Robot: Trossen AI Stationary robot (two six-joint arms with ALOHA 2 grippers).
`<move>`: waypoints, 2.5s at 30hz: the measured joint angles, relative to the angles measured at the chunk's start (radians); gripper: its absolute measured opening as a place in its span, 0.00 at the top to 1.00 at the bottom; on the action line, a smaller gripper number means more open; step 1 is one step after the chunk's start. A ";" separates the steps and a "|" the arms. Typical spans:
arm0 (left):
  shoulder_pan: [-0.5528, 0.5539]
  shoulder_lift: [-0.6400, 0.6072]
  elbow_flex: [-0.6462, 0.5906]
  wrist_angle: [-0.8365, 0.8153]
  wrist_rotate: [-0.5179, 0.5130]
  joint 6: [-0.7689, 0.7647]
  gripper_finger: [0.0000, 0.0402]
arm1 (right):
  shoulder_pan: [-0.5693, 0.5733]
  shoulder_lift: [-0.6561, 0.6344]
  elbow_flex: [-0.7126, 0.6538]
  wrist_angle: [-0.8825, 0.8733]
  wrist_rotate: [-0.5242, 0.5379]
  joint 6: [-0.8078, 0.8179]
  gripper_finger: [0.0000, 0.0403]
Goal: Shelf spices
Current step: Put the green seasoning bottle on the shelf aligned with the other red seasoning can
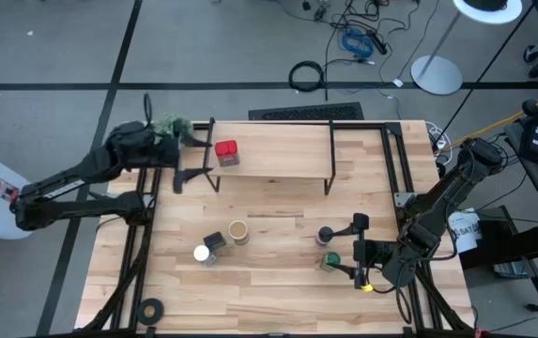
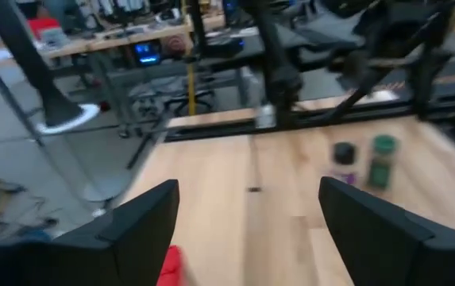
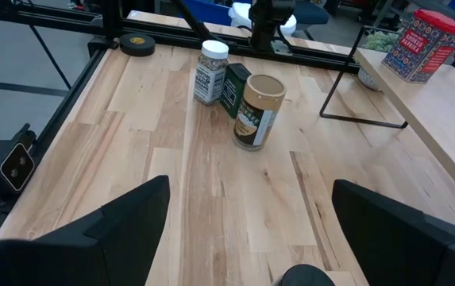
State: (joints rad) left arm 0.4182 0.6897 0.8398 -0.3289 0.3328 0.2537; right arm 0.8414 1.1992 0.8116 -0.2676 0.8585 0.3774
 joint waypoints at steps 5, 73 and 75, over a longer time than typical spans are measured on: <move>-0.114 -0.044 0.000 -0.090 -0.002 -0.113 0.28 | 0.000 0.000 0.000 0.000 0.000 0.000 0.15; -1.018 0.627 0.000 0.157 -0.877 -0.548 0.72 | 0.018 0.073 0.000 -0.068 -0.361 0.523 0.15; -1.018 0.627 0.000 0.157 -0.877 -0.558 0.72 | 0.015 0.083 0.000 -0.070 -0.365 0.514 0.15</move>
State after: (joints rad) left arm -0.5999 1.3167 0.8394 -0.1719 -0.5445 -0.3046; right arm 0.8560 1.2822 0.8120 -0.3378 0.4939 0.8914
